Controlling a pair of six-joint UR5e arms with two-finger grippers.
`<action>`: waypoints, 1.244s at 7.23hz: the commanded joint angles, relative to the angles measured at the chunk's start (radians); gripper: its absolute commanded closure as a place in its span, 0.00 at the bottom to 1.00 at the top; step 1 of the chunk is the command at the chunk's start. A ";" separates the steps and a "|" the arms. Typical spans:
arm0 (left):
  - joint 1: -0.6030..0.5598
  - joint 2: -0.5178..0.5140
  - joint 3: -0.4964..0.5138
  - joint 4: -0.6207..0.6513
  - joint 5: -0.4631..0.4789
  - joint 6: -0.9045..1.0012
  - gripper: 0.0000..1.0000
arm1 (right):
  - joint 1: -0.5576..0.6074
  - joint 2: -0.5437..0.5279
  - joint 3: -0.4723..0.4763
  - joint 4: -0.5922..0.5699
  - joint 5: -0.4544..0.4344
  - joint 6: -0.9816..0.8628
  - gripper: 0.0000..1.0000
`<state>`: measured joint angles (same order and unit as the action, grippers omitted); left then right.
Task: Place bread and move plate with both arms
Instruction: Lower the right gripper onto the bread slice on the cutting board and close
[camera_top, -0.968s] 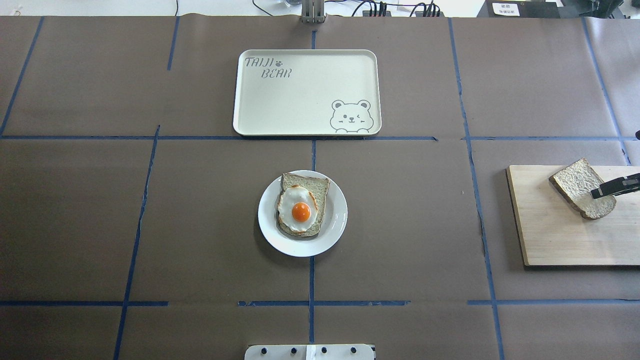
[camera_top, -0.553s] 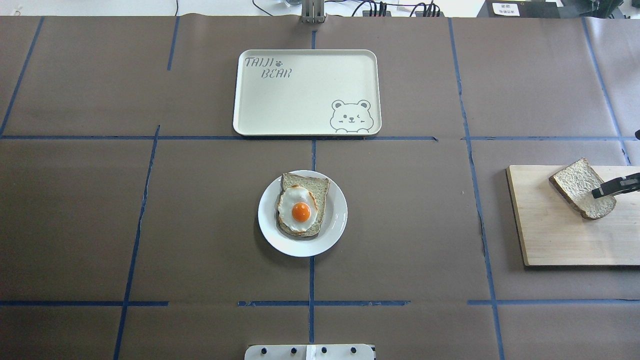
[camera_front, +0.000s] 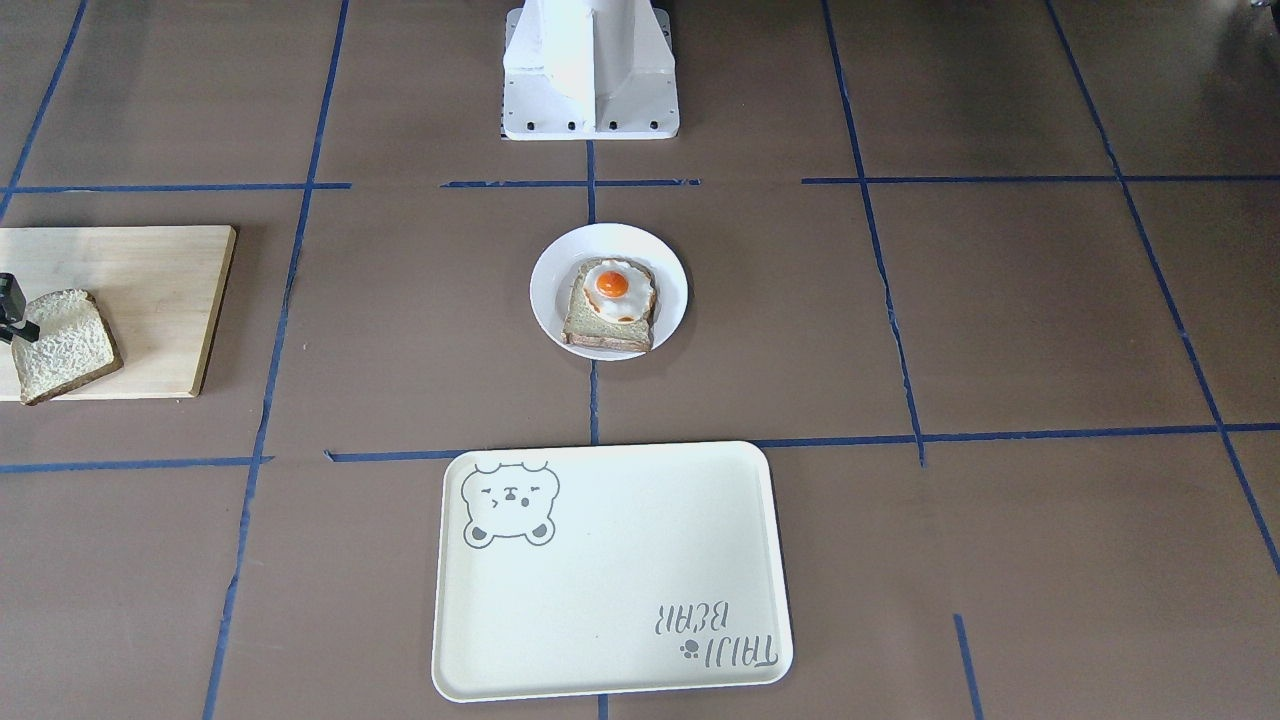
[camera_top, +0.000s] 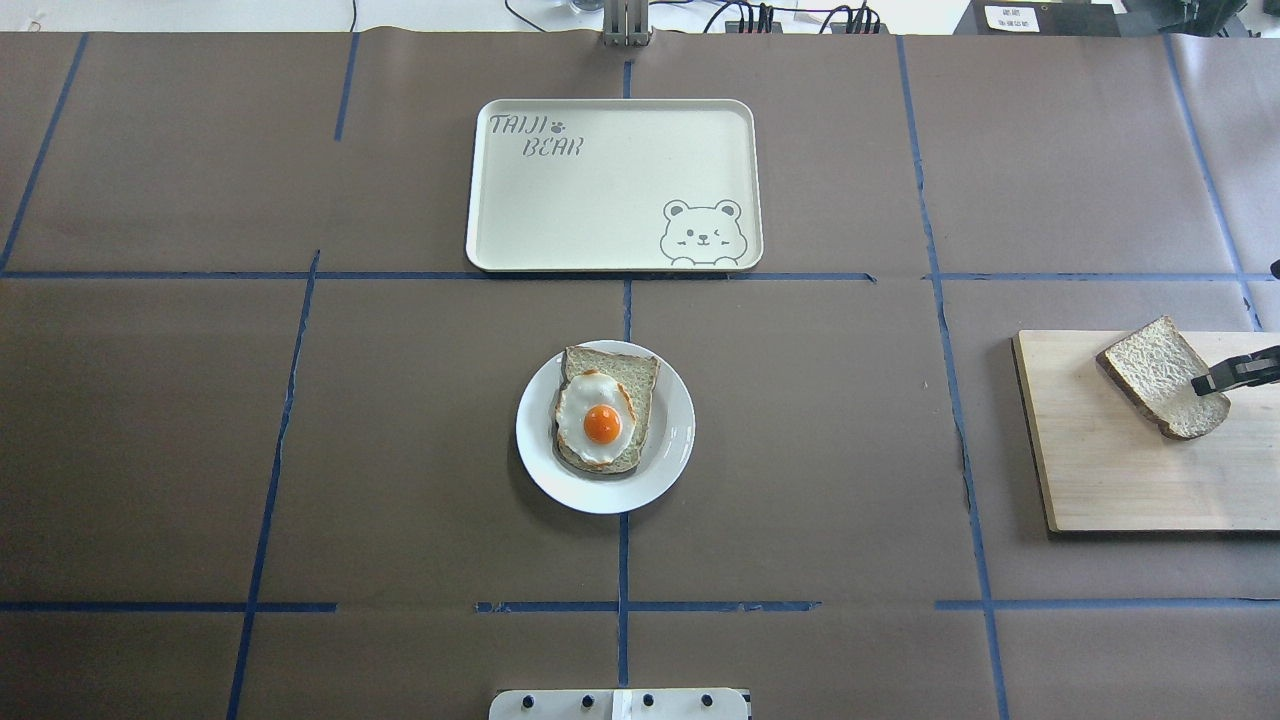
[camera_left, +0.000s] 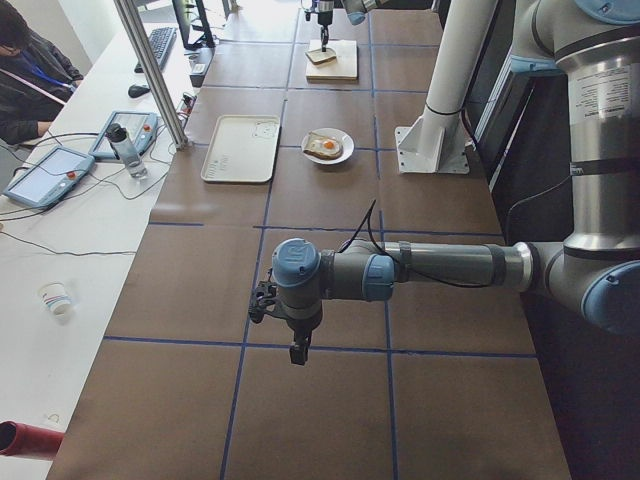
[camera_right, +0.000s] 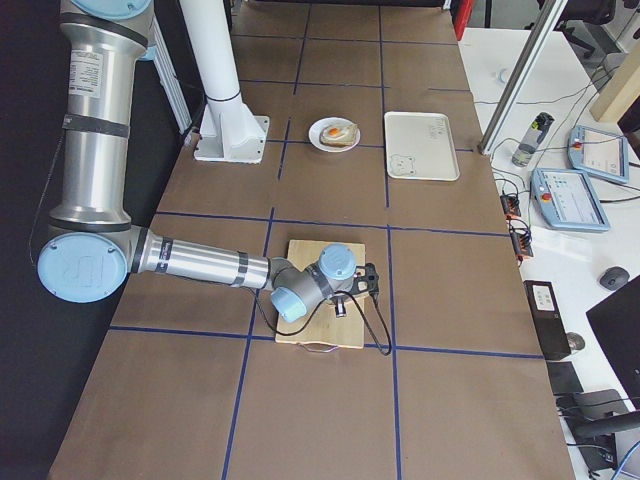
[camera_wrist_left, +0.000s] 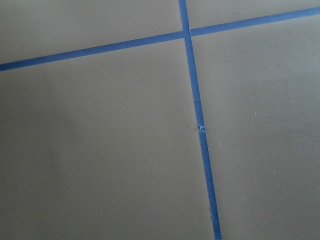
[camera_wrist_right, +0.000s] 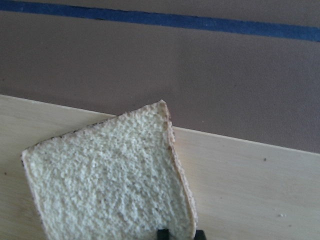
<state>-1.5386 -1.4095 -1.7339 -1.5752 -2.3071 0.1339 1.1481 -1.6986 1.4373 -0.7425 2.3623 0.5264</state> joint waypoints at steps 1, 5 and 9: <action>0.000 0.000 -0.001 0.000 0.000 0.001 0.00 | 0.001 0.000 0.000 -0.001 -0.002 0.000 0.73; 0.000 -0.002 -0.004 0.000 0.000 0.001 0.00 | -0.001 -0.001 -0.002 -0.005 -0.005 0.000 0.74; 0.000 -0.002 -0.004 0.000 0.000 0.000 0.00 | -0.002 -0.001 -0.002 -0.005 -0.006 0.000 0.75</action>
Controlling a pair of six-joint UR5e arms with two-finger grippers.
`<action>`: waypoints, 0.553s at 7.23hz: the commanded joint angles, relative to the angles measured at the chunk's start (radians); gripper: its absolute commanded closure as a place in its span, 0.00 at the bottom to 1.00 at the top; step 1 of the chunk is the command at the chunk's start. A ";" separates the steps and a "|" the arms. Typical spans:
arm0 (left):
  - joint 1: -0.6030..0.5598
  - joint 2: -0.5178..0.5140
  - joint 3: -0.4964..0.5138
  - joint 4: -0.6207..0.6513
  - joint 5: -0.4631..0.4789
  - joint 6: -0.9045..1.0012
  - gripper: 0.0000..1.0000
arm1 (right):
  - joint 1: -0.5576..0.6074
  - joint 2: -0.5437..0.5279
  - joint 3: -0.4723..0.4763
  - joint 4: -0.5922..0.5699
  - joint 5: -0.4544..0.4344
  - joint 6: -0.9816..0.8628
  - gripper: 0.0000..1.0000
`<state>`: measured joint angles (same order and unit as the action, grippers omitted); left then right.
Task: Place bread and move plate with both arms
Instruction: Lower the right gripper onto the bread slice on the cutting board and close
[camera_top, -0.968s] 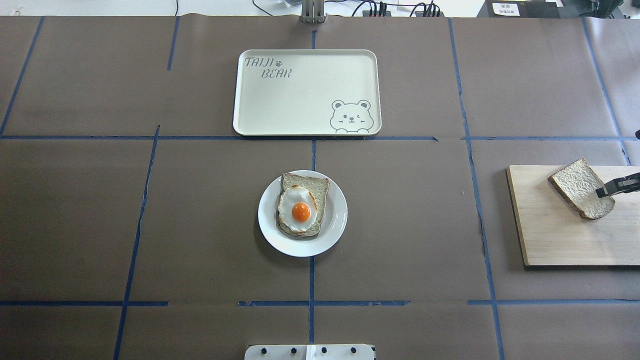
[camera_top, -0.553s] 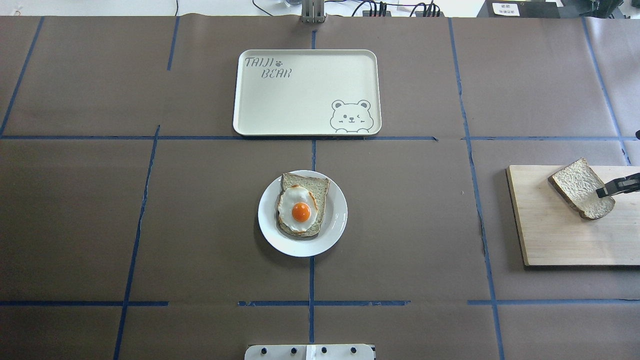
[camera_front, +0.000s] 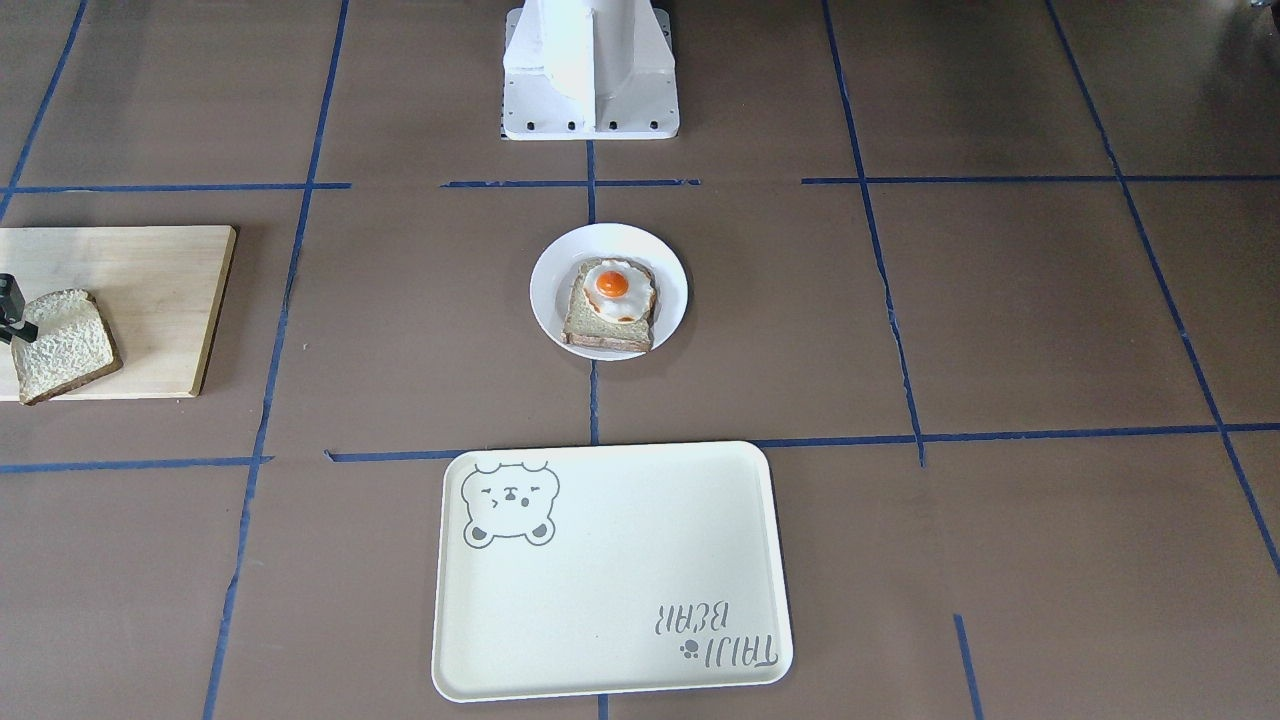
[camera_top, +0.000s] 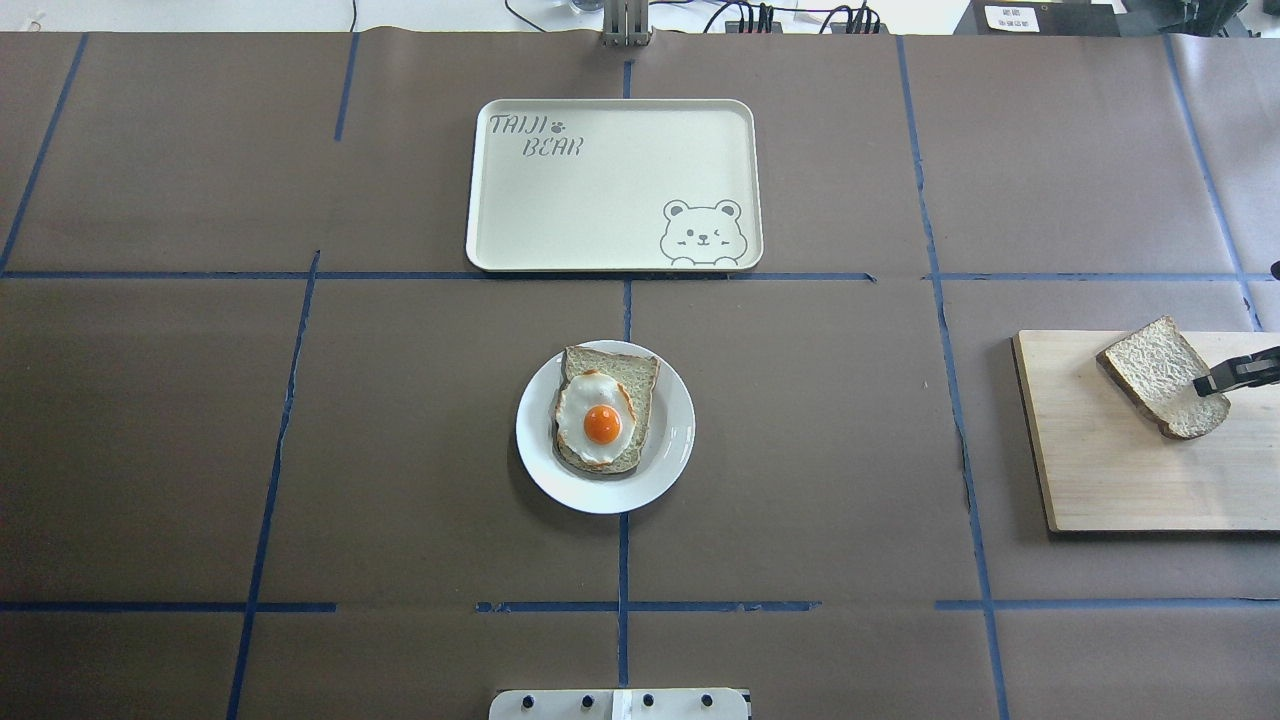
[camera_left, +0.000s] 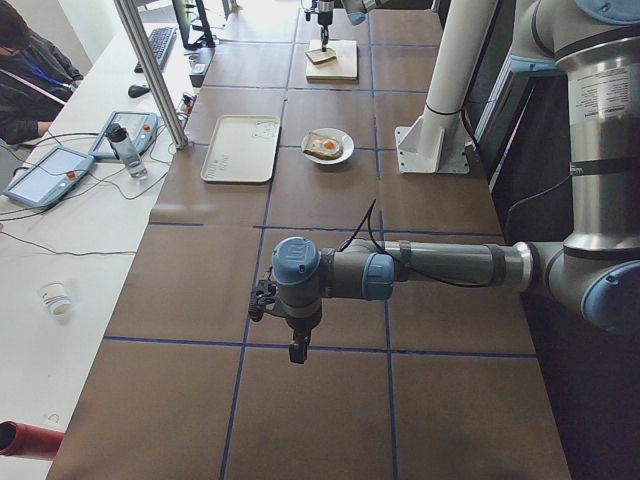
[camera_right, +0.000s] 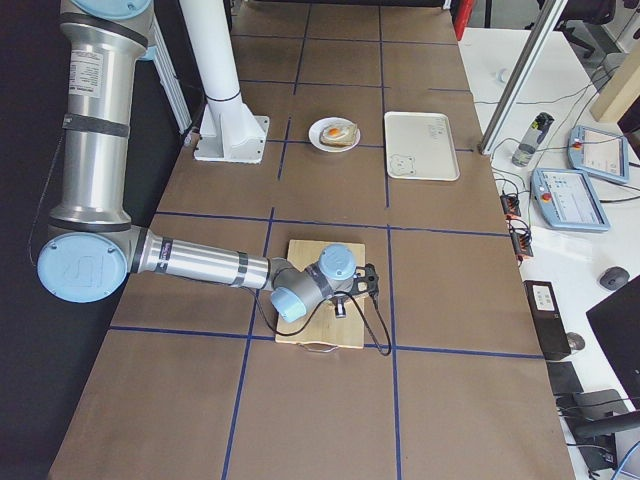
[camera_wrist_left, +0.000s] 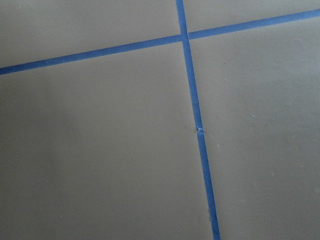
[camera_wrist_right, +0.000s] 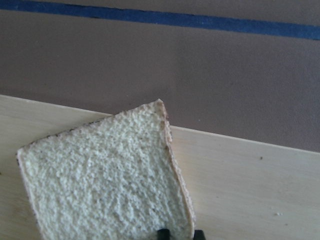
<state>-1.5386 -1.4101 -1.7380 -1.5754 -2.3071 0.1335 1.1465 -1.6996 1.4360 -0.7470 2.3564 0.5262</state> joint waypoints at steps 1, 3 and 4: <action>0.000 0.000 0.000 0.000 0.000 0.001 0.00 | -0.001 -0.002 0.000 -0.002 0.000 0.000 0.93; 0.000 -0.001 0.000 0.000 0.000 0.000 0.00 | -0.017 -0.005 0.003 -0.002 -0.022 -0.011 1.00; 0.000 -0.001 0.000 0.000 0.000 0.000 0.00 | -0.016 -0.003 0.007 -0.002 -0.014 -0.005 1.00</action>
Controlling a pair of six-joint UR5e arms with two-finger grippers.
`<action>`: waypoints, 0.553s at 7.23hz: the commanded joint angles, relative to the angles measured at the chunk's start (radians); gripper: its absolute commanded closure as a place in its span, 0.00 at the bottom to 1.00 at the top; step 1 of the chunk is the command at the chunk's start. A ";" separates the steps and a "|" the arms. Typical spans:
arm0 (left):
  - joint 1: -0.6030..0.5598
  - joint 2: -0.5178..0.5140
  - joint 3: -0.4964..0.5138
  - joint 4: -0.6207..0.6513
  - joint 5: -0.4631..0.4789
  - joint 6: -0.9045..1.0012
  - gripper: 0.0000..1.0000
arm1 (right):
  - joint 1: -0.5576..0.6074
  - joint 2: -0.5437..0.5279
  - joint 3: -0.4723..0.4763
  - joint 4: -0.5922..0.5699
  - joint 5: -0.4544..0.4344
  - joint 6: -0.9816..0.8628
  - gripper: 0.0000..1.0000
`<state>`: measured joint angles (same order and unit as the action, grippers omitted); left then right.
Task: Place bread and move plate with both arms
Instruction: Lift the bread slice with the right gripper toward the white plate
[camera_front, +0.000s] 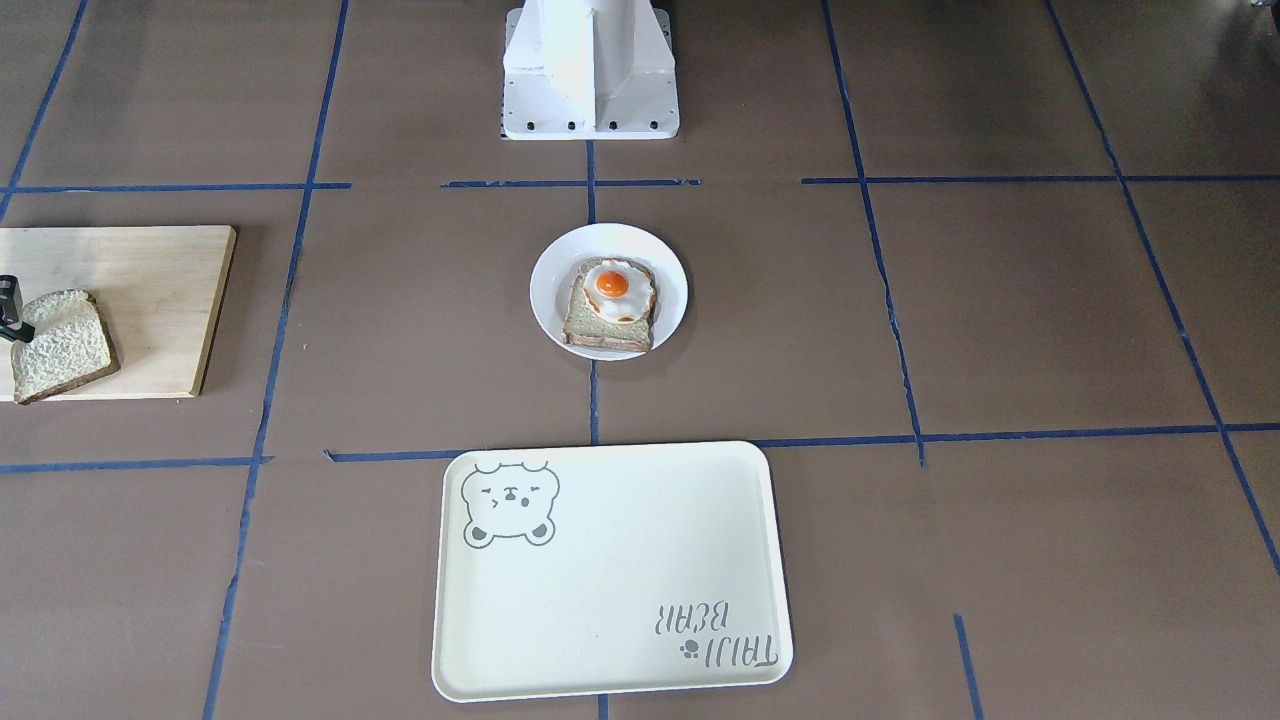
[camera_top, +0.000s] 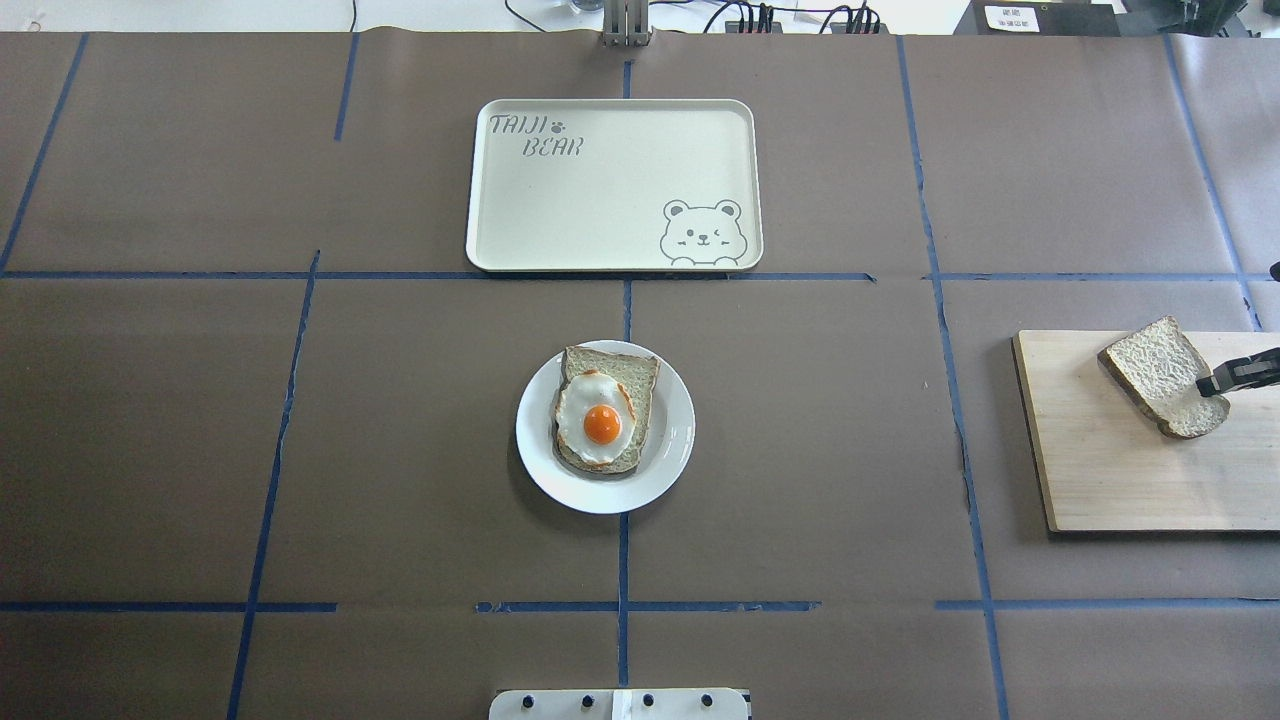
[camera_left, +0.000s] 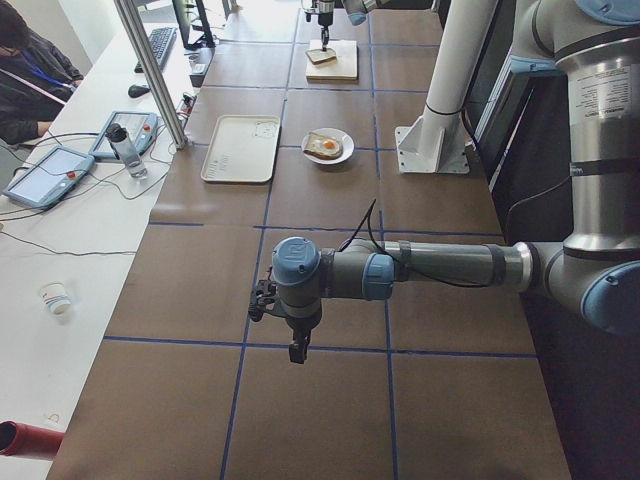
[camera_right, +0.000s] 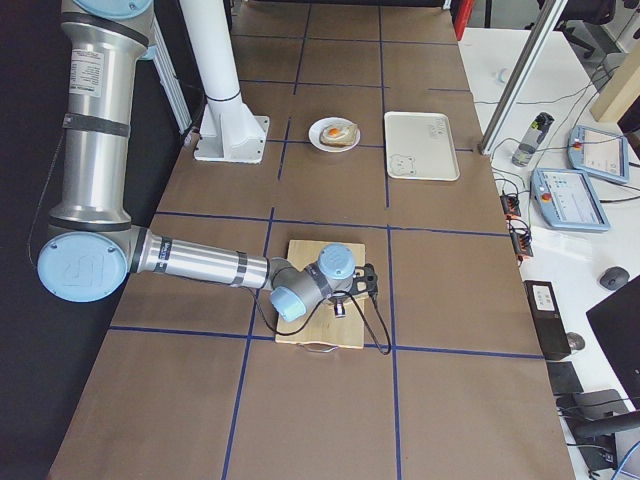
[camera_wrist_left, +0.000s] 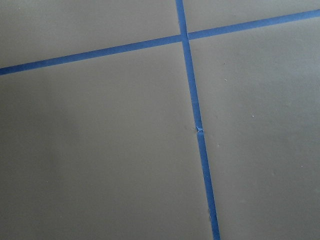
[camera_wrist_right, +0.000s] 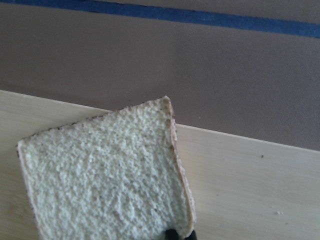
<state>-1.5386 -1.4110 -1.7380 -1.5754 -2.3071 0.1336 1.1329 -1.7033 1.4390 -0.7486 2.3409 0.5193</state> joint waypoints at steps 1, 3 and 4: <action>0.000 0.000 0.000 0.000 0.000 0.000 0.00 | -0.002 0.001 0.009 0.002 0.011 0.007 1.00; 0.000 0.001 0.000 0.000 0.000 0.000 0.00 | 0.008 -0.002 0.041 -0.008 0.087 0.010 1.00; 0.000 0.000 0.000 0.000 0.000 0.000 0.00 | 0.021 -0.002 0.052 -0.008 0.095 0.010 1.00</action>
<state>-1.5386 -1.4103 -1.7380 -1.5754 -2.3071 0.1335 1.1411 -1.7051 1.4756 -0.7536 2.4113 0.5282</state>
